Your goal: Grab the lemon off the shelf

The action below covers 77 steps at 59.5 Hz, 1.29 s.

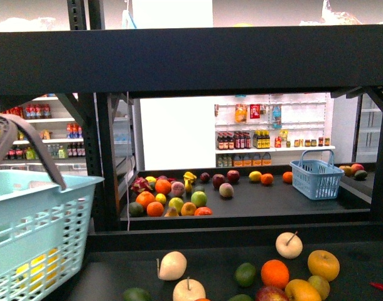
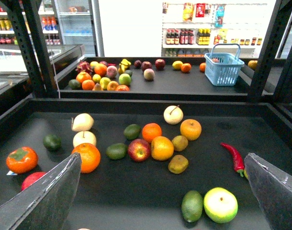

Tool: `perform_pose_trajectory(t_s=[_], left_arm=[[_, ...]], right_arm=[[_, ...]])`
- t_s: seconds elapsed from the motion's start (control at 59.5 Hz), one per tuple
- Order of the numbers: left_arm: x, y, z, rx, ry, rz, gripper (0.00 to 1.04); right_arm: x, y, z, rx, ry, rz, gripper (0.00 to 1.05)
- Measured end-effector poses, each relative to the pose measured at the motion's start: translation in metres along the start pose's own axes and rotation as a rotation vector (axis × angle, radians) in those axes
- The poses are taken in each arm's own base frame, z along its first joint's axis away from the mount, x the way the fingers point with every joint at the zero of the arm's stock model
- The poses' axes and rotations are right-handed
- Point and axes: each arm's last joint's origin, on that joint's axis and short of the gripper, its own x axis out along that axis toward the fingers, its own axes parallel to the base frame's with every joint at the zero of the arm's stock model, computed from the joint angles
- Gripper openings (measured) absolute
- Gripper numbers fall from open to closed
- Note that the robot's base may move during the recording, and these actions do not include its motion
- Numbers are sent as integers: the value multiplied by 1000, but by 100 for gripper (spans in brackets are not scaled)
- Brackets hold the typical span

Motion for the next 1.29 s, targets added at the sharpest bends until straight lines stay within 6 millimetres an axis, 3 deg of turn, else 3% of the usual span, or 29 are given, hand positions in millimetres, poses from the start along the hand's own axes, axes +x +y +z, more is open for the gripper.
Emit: perform_pose_trajectory(t_s=[0.538, 0.807, 0.992, 1.21, 1.294], left_arm=[[-37, 20, 61, -96, -134, -53, 8], [-57, 42, 84, -101, -200, -119, 8], [-56, 60, 103, -103, -248, -192, 8], [-49, 82, 109, -116, -255, -241, 8], [-44, 99, 109, -126, -257, -266, 8]], right_arm=[[0, 0, 0, 0, 0, 0, 102], [0, 0, 0, 0, 0, 0, 102], [0, 0, 0, 0, 0, 0, 102], [0, 0, 0, 0, 0, 0, 102], [0, 0, 0, 0, 0, 0, 102]])
